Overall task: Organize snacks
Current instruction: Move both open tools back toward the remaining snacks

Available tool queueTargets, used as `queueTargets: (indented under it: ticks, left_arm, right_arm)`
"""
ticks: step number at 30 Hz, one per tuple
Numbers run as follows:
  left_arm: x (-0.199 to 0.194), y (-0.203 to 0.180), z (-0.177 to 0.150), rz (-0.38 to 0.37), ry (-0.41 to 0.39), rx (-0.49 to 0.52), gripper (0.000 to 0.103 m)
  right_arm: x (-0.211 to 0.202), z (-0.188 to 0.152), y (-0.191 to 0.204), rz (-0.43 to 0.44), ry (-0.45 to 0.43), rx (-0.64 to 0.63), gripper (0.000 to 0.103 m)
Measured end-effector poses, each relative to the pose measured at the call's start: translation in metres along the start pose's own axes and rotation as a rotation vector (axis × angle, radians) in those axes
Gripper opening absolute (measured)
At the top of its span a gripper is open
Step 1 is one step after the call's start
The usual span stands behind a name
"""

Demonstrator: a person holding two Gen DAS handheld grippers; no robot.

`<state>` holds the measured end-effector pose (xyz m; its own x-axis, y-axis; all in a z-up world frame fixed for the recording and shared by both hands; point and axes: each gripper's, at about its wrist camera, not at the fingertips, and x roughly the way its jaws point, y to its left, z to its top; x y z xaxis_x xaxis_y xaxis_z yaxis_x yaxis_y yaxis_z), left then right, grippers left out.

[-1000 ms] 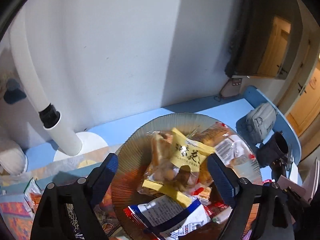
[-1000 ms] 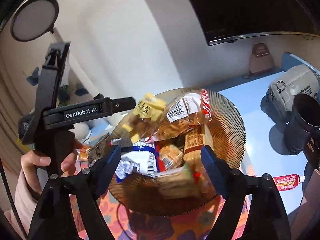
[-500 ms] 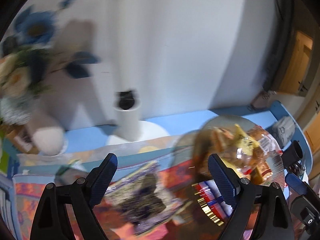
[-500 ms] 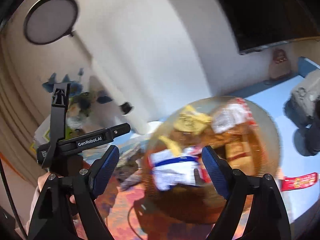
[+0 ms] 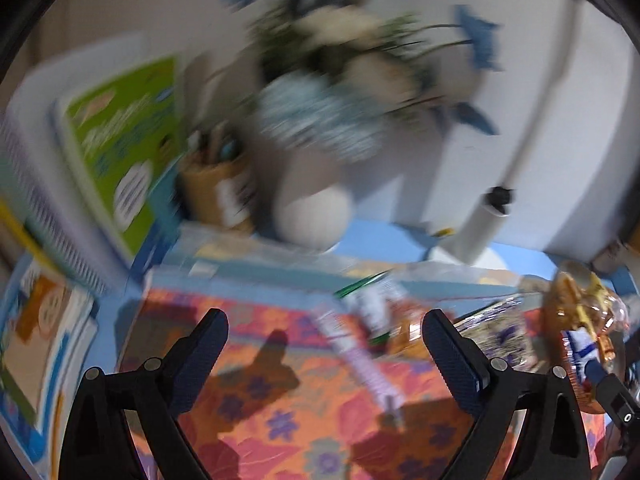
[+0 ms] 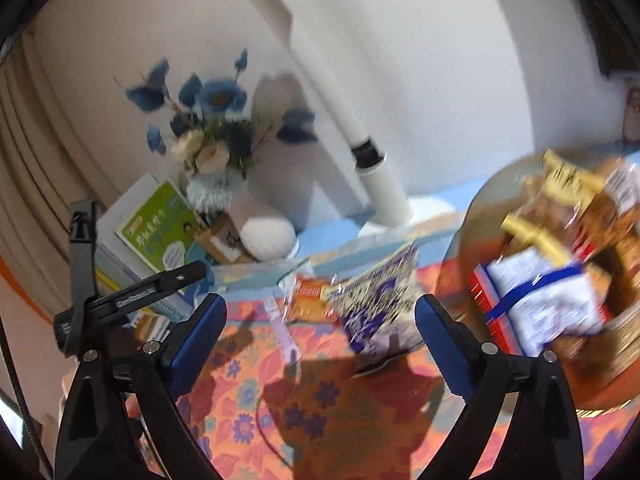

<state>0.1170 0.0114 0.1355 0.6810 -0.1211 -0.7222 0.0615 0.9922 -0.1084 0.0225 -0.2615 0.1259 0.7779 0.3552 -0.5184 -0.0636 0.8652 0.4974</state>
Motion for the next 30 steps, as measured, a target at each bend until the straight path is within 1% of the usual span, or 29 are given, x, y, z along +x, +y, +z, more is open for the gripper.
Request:
queueTargets:
  ticks: [3,5,9,12,16,20,22,24,27,30]
  left_arm:
    - [0.010,0.021,-0.020,0.011,0.008,-0.070,0.097]
    - [0.015,0.028,-0.030,0.021,0.008,-0.093,0.097]
    - [0.022,0.035,-0.043,0.029,0.011,-0.119,0.097]
    - [0.026,0.036,-0.049,0.037,0.011,-0.129,0.097]
    - [0.031,0.040,-0.055,0.044,0.007,-0.151,0.097]
    - [0.040,0.045,-0.063,0.053,0.023,-0.189,0.097]
    - [0.045,0.045,-0.067,0.059,0.034,-0.205,0.097]
    - [0.048,0.044,-0.072,0.059,0.039,-0.232,0.097]
    - [0.055,0.037,-0.082,0.036,0.046,-0.308,0.097]
    - [0.061,0.027,-0.095,0.004,0.042,-0.410,0.096]
  right_arm:
    - [0.018,-0.018,-0.009,-0.026,0.040,0.054,0.096]
    - [0.028,-0.028,-0.018,-0.033,0.070,0.087,0.096]
    - [0.045,-0.041,-0.034,-0.053,0.104,0.130,0.096]
    - [0.052,-0.044,-0.043,-0.064,0.107,0.151,0.096]
    - [0.059,-0.044,-0.055,-0.066,0.088,0.184,0.096]
    - [0.069,-0.041,-0.068,-0.056,0.087,0.231,0.096]
    - [0.073,-0.040,-0.070,-0.053,0.073,0.233,0.097]
    - [0.077,-0.037,-0.069,-0.050,0.061,0.233,0.103]
    - [0.086,-0.036,-0.067,-0.057,0.039,0.236,0.103]
    - [0.092,-0.041,-0.061,-0.077,0.003,0.168,0.103]
